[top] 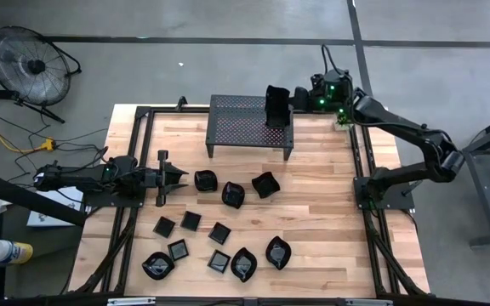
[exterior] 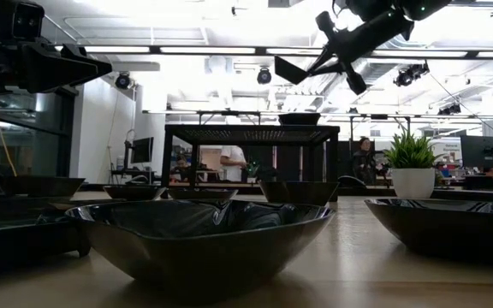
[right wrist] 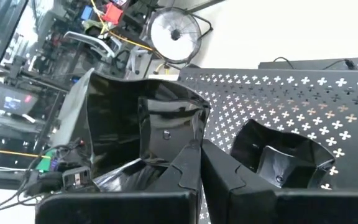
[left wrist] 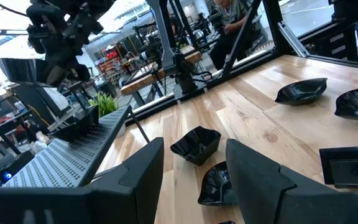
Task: Pick & Place Mini shaped plates
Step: Stack the bottom black distorted square plate on top of the black distorted square plates on the shelf
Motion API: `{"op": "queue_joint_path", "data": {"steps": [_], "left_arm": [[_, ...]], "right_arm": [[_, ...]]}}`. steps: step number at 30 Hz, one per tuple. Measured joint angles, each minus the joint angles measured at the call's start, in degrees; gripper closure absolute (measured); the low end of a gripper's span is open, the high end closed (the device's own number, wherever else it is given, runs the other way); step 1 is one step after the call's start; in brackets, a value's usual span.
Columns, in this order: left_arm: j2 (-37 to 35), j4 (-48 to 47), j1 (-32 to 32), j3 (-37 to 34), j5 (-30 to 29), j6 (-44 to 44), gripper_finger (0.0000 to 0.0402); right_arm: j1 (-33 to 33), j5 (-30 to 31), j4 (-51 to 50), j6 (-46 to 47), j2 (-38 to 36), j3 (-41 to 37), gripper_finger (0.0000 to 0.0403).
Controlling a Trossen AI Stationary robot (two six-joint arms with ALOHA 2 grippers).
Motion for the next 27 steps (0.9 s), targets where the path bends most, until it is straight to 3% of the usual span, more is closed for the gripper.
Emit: {"op": "queue_joint_path", "data": {"steps": [5,17,27], "left_arm": [[0.0,0.0,-0.01,0.0,0.0,0.0,0.0231],[0.0,0.0,-0.01,0.0,0.0,0.01,0.0231],[0.0,0.0,0.0,0.0,0.0,0.0,0.0231]], "right_arm": [[-0.24,0.39,-5.99,-1.31,0.28,5.19,0.0403],[-0.24,3.84,-33.11,-4.1,7.41,23.84,0.0403],[-0.61,0.43,-38.28,0.64,14.03,25.74,0.0403]]}}
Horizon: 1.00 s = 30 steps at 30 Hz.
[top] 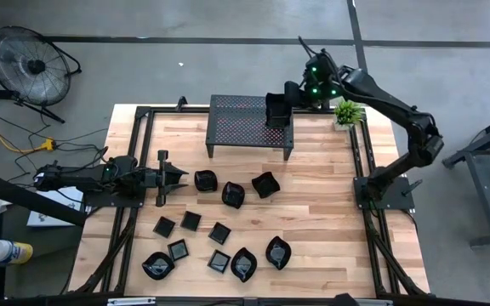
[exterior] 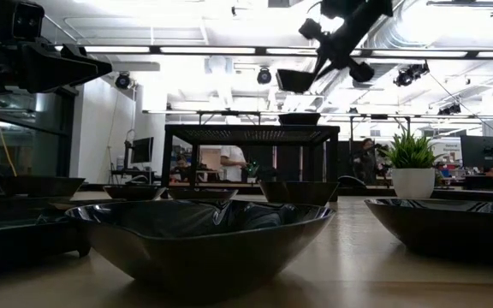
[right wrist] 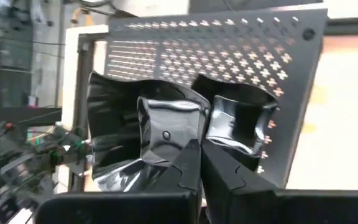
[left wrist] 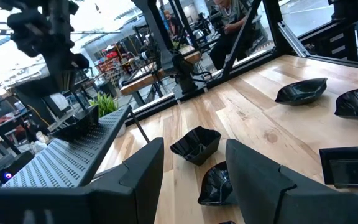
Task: Pick & Place Mini shaped plates
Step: Stack the bottom black distorted square plate on top of the black distorted square plates on the shelf
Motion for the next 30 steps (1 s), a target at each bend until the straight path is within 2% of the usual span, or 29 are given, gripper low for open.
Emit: {"op": "queue_joint_path", "data": {"steps": [14,30], "left_arm": [[0.0,0.0,0.0,0.0,0.0,0.02,0.0231],[0.01,0.0,-0.01,0.0,0.0,0.01,0.0231]], "right_arm": [[-0.26,-0.49,-3.77,2.85,4.25,-0.13,0.0403],[-0.22,4.24,-6.4,2.78,4.29,-0.13,0.0402]]}}
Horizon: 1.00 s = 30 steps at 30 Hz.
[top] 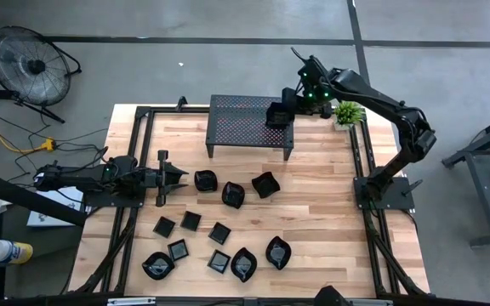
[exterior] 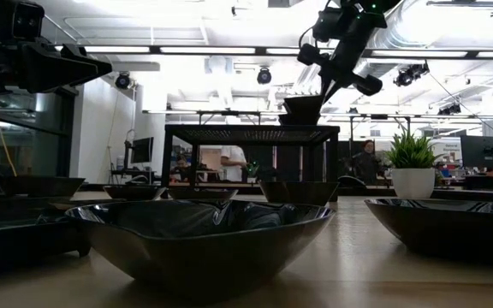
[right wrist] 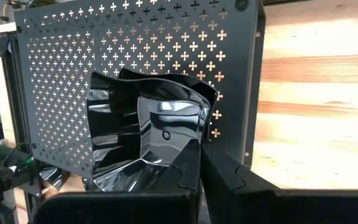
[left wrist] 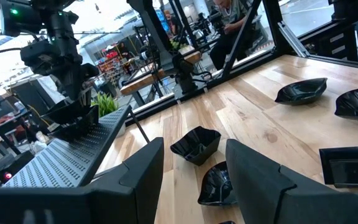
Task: Pick & Place Mini shaped plates
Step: Stack the bottom black distorted square plate on top of the black distorted square plates on the shelf
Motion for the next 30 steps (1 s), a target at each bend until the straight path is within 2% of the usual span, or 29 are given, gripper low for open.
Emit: {"op": "queue_joint_path", "data": {"steps": [11,21,30], "left_arm": [[0.0,0.01,0.01,0.0,0.0,0.0,0.0231],[0.0,0.0,0.01,0.0,0.0,0.0,0.0231],[0.0,0.0,0.0,0.0,0.0,0.01,0.0231]], "right_arm": [[0.39,1.17,0.07,-0.43,0.0,0.0,0.0401],[0.52,1.68,0.36,-1.11,0.0,-0.02,0.0377],[0.52,1.82,1.67,-1.53,0.0,-0.04,0.0371]]}}
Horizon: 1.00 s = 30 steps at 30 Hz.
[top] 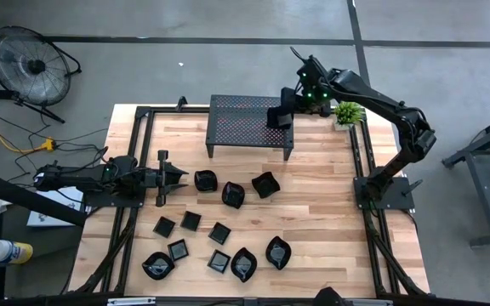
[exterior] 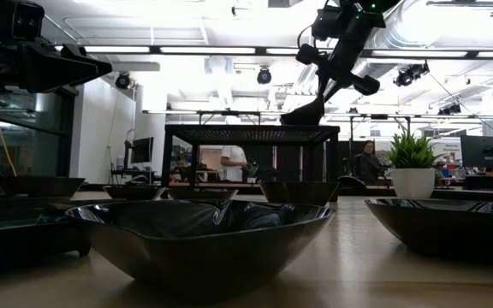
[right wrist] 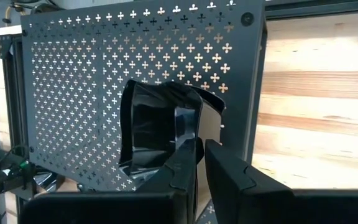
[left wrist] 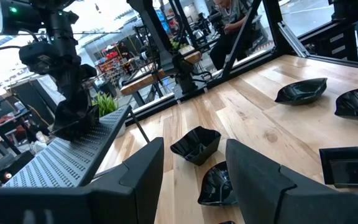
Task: Pick & Place Mini shaped plates
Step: Stack the bottom black distorted square plate on top of the black distorted square plates on the shelf
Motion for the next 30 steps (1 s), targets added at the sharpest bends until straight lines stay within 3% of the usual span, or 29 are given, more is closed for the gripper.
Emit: {"op": "queue_joint_path", "data": {"steps": [30], "left_arm": [[-0.01,0.0,0.01,0.0,0.0,0.0,0.0231]], "right_arm": [[0.26,-1.35,1.06,-3.5,-0.02,0.0,0.0378]]}}
